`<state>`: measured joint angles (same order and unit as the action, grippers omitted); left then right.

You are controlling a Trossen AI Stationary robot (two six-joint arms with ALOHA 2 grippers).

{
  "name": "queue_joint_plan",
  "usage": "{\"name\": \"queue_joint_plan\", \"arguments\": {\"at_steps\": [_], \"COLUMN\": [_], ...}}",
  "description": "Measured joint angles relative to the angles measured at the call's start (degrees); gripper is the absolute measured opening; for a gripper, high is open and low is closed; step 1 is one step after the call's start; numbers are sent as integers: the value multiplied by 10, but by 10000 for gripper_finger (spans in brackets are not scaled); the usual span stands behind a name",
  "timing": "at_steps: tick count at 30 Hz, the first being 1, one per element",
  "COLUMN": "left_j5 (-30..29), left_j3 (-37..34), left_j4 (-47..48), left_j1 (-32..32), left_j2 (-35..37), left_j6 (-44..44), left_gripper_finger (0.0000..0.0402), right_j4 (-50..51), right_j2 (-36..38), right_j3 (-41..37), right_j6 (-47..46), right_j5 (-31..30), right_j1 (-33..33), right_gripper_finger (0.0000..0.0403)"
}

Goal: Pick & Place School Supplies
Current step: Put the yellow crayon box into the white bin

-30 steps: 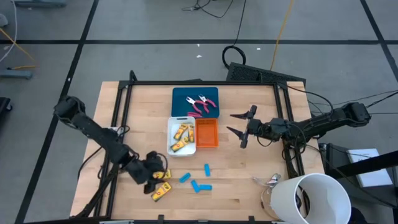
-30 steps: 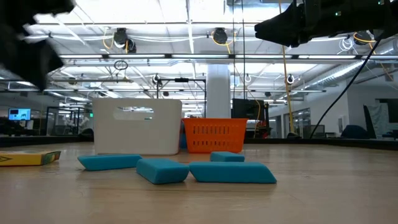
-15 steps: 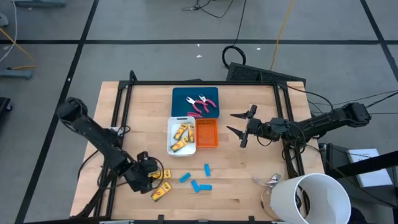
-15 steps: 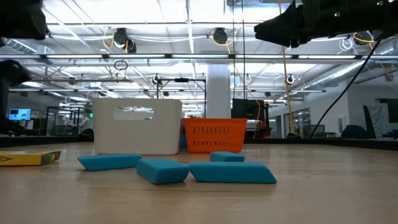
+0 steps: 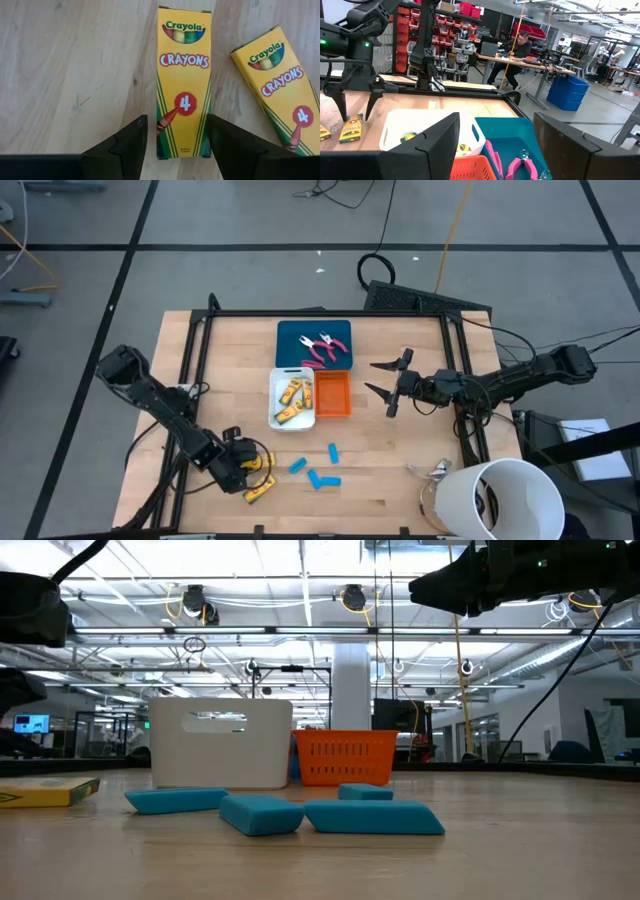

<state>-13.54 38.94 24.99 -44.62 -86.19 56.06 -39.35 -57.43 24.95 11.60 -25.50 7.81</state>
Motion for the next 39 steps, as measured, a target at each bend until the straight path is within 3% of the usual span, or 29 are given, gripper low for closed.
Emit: {"name": "queue_joint_plan", "arguments": {"at_steps": [8,13,22,33,39], "left_j5": [4,35,59,23,-5], "left_j3": [39,62,129,139,139], "left_j4": [9,41,177,177,175], "left_j1": [6,12,16,16,16], "left_j2": [-1,-25,-106,-110,-109], "left_j6": [-19,-15,-5,41,23], "left_gripper_finger": [207,207,207,207,205], "right_j4": [0,0,6,6,6], "right_j2": [0,0,0,0,0], "right_j3": [0,0,0,0,0], "right_j6": [0,0,0,-4,-4], "right_j5": [0,0,0,0,0], "right_j1": [0,0,0,0,0], "right_gripper_finger": [247,247,247,247,247]}}
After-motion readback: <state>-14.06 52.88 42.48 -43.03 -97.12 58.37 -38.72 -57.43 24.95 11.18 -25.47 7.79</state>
